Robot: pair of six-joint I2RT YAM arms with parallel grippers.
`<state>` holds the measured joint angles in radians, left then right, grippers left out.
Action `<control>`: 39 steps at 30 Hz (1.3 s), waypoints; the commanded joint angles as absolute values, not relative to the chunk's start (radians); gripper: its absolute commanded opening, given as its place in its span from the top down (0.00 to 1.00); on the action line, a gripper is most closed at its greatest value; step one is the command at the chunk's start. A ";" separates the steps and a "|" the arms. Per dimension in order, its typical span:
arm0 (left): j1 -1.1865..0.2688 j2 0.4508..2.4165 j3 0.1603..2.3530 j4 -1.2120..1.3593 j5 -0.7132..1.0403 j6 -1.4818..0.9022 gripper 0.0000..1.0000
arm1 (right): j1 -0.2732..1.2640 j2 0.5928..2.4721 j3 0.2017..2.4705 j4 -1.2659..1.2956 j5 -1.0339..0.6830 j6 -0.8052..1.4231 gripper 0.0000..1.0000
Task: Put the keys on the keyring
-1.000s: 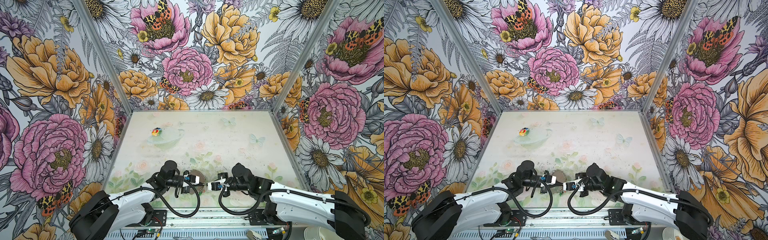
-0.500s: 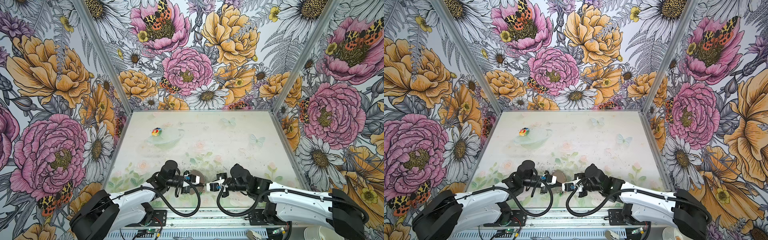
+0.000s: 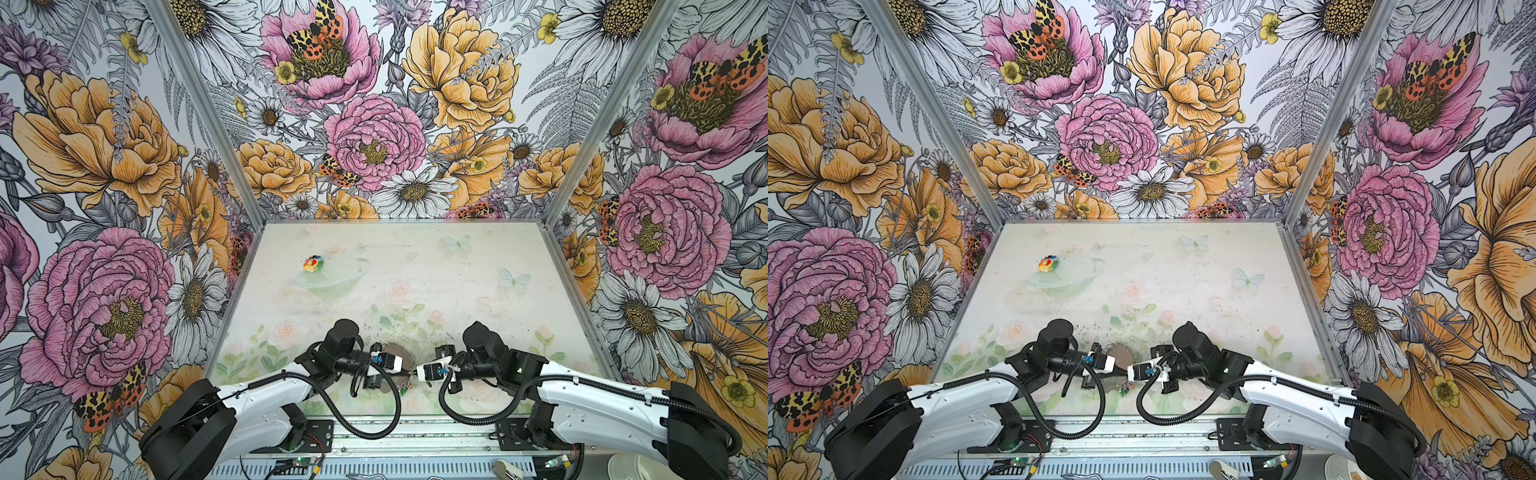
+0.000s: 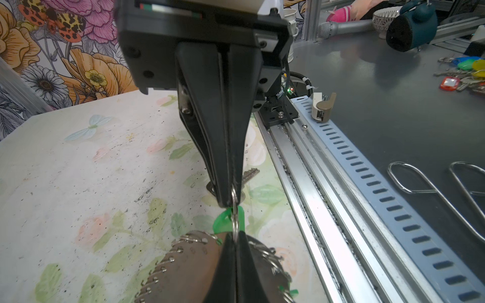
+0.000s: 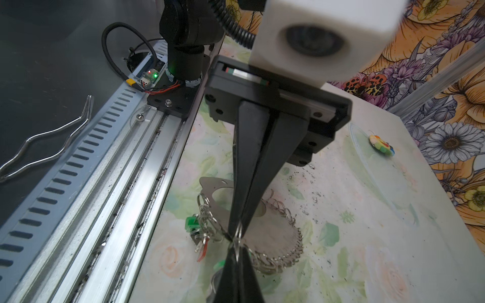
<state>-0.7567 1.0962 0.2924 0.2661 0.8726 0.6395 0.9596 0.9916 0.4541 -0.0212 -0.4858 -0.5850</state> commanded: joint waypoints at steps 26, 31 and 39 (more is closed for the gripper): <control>-0.850 1.143 0.388 0.120 0.914 0.767 1.00 | 0.912 1.023 0.506 -0.074 -0.365 -0.702 1.00; -0.850 1.143 0.388 0.120 0.919 0.767 1.00 | 0.920 1.014 0.503 -0.073 -0.320 -0.720 1.00; -0.851 1.136 0.380 0.131 0.865 0.774 1.00 | 0.930 0.979 0.500 -0.064 -0.355 -0.694 1.00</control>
